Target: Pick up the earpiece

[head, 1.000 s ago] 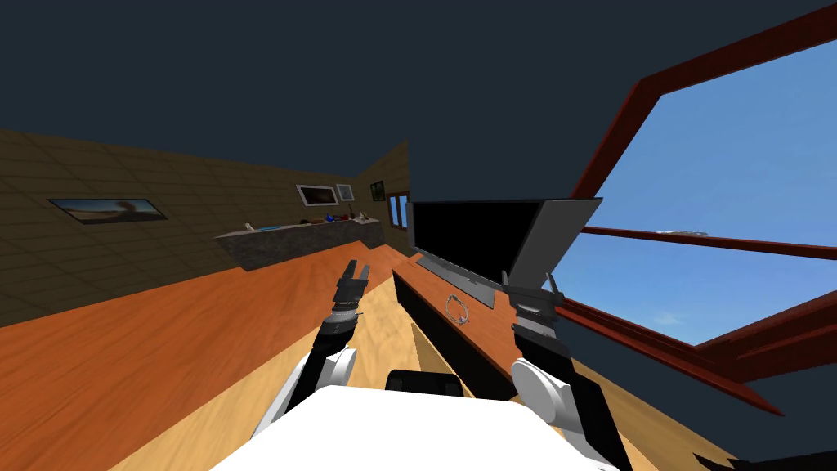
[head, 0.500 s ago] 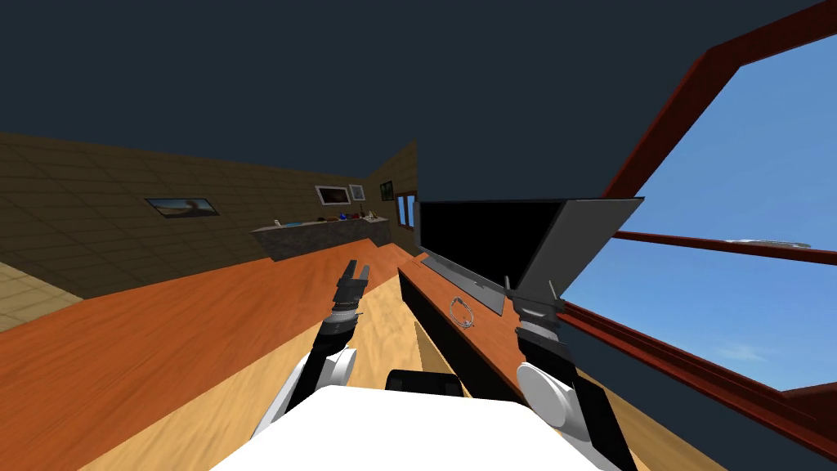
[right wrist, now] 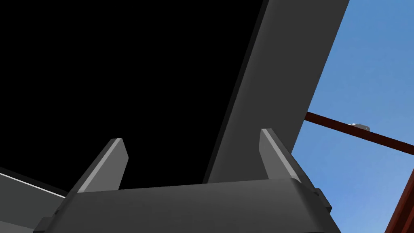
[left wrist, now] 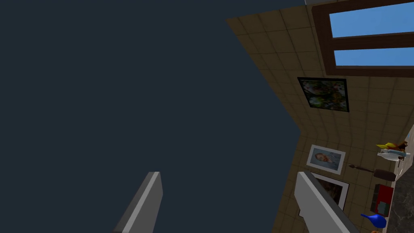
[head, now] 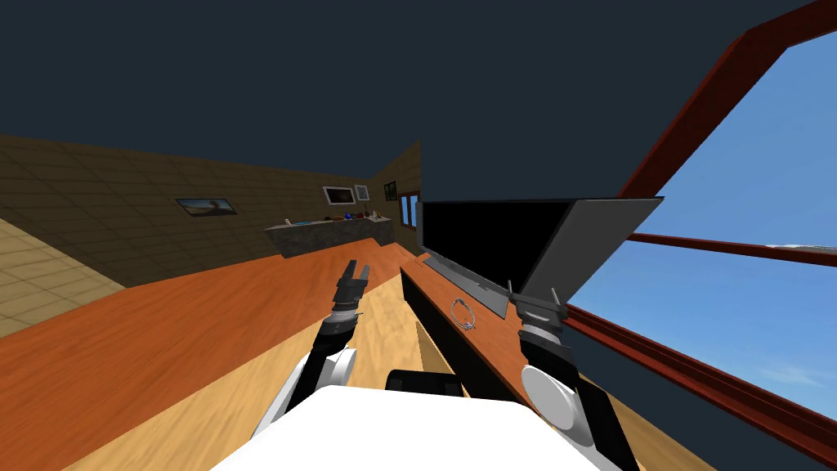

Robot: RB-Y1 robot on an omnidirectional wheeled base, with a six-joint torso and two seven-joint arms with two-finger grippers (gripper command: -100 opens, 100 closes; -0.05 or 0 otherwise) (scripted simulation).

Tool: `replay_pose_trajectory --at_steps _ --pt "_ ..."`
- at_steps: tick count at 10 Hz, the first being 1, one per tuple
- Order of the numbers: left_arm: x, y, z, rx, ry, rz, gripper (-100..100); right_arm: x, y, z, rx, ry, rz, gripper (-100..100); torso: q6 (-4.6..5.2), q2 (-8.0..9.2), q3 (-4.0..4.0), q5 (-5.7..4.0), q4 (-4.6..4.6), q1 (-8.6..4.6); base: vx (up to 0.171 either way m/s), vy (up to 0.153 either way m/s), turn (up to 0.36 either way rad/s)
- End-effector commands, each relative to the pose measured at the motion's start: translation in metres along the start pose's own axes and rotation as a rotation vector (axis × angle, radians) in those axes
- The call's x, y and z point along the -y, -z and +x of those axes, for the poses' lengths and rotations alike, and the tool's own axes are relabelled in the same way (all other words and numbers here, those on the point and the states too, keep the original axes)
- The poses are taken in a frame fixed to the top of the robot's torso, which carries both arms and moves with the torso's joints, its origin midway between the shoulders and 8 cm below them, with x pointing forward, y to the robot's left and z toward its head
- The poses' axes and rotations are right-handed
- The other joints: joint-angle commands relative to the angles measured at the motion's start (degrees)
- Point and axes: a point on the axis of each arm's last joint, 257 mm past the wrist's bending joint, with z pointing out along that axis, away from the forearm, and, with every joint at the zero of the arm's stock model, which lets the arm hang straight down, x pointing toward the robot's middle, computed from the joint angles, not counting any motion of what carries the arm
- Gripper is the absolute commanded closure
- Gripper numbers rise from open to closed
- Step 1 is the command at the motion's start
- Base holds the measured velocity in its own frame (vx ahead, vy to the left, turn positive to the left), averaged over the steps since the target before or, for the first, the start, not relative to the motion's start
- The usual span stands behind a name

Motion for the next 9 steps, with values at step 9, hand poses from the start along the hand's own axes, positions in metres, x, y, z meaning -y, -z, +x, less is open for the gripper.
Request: replay_pose_trajectory --at_steps 9 --pt "0.0 0.0 0.0 0.0 0.0 0.0 0 -0.005 0.011 -0.063 0.185 -0.204 -0.021 -100 0.01 0.0 0.0 0.0 0.0 0.0 -0.005 -0.02 0.09"
